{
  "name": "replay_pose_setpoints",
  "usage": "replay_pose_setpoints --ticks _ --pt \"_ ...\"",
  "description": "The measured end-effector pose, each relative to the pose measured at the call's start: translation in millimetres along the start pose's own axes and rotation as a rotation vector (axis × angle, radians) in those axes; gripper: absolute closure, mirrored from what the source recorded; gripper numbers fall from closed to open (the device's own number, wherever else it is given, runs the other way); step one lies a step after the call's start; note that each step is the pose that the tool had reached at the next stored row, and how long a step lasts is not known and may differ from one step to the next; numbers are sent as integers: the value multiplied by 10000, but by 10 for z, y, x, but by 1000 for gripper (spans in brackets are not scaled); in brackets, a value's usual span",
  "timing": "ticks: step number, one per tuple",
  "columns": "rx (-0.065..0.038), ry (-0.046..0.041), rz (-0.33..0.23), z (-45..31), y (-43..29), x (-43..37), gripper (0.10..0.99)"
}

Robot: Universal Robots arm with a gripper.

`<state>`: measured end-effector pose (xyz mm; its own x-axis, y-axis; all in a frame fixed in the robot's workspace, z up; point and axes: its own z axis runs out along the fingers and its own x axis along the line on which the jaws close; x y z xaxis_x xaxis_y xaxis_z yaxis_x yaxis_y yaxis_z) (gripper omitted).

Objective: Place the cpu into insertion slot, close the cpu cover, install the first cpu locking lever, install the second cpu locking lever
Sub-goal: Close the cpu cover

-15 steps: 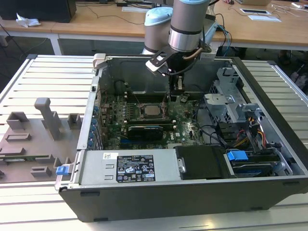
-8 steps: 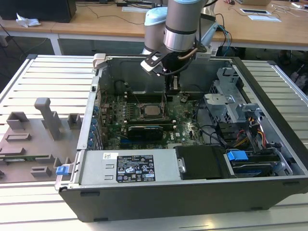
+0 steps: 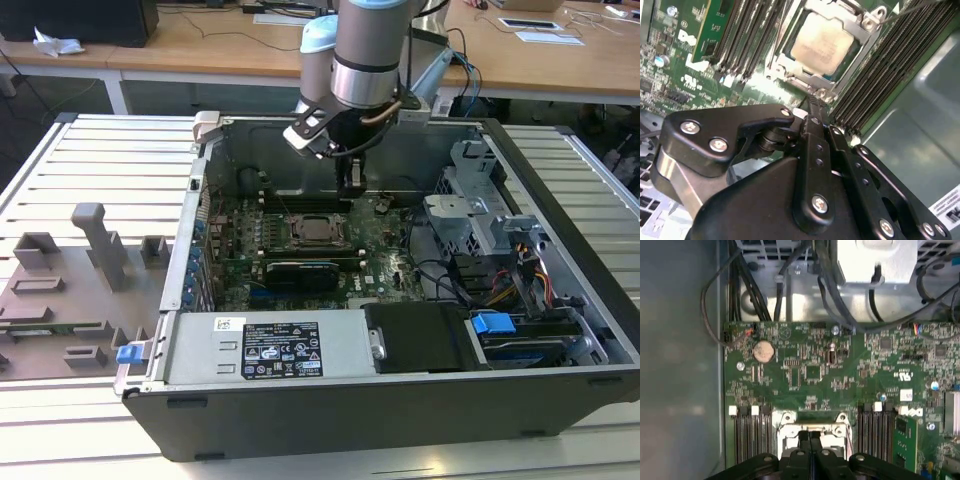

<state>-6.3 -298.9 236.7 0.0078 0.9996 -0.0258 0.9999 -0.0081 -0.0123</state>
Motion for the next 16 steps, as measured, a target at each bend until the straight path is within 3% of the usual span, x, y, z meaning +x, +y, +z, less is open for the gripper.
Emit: replay_pose_setpoints --ticks 5,10,16 --pt "0 1 3 130 -312 1 980" --pt "0 1 0 238 -557 2 980" --pt "1 -1 1 303 -649 2 980"
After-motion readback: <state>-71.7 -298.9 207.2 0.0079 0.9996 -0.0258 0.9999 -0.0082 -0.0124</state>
